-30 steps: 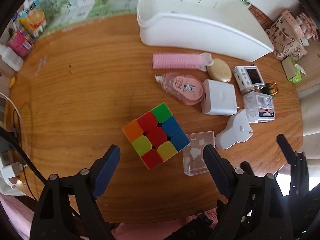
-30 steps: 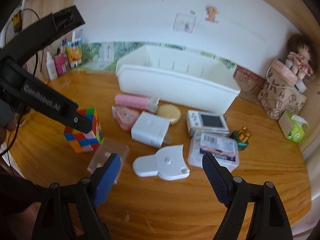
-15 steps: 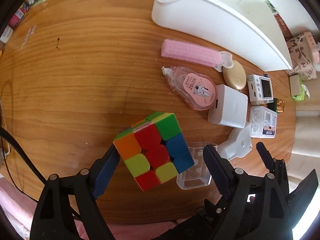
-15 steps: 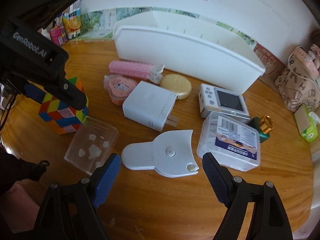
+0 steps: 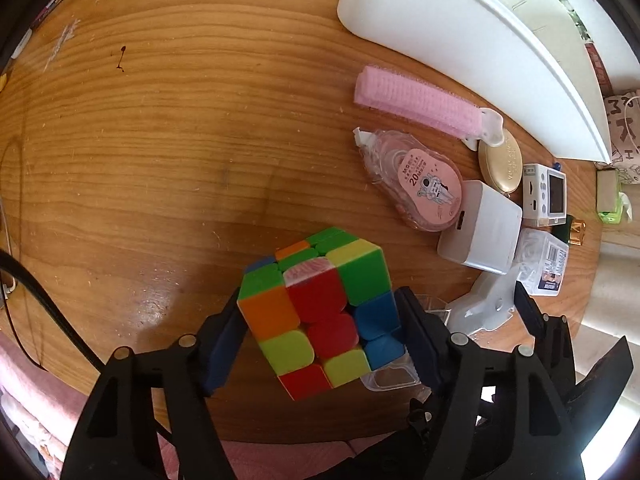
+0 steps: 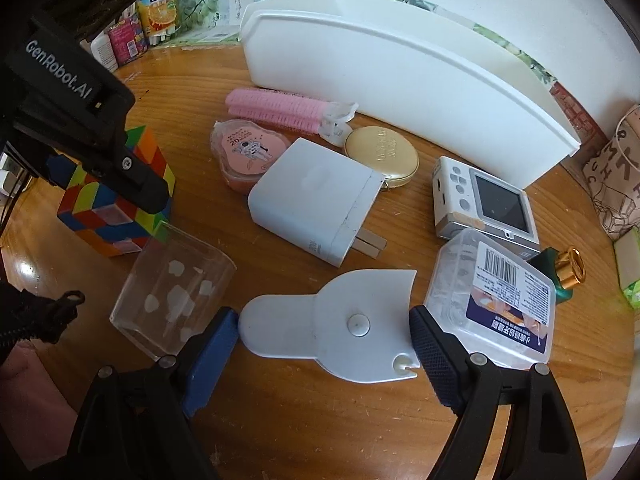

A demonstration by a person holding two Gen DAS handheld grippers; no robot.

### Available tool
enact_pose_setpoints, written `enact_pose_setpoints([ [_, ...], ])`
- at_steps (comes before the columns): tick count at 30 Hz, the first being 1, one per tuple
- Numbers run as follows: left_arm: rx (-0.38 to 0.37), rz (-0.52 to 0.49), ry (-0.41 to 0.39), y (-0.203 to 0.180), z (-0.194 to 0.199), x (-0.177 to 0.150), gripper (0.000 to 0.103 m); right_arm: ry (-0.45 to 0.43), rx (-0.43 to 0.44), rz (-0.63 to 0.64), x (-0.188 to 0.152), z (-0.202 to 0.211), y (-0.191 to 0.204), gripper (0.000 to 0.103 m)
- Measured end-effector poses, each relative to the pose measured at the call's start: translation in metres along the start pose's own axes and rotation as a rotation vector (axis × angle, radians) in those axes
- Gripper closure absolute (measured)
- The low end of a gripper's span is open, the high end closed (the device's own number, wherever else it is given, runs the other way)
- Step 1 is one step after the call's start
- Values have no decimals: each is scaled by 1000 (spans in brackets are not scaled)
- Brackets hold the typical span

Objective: Organize rigid objects
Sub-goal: 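Grasp the Rubik's cube with the left tool while the right tool grasps the white plastic piece, then lift both held items into the white bin and open both tools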

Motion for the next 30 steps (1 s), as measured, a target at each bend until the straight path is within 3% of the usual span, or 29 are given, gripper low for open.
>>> enact_pose_setpoints([
  [19,12,-82,-42,-16,7,-11,37,-23,-39,-44,-9,13,5,19],
  [26,1,-102,-104,-13,21,-21,39,-73,-72,-60,-17,31,10,19],
  [30,3,-126,-179,-14,36,-29,39,-116,-89,-74,-22,44,7,19],
])
Point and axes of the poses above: each gripper's, at about its wrist camera, not at the fingertips, and z roughly against the way its jaws point, y to its left, x to its top, the point moved 5 cm from there along -z, roughly the way its jaws point, and after that the axes turned 3 degrees about -z, right-handed, at the moved point
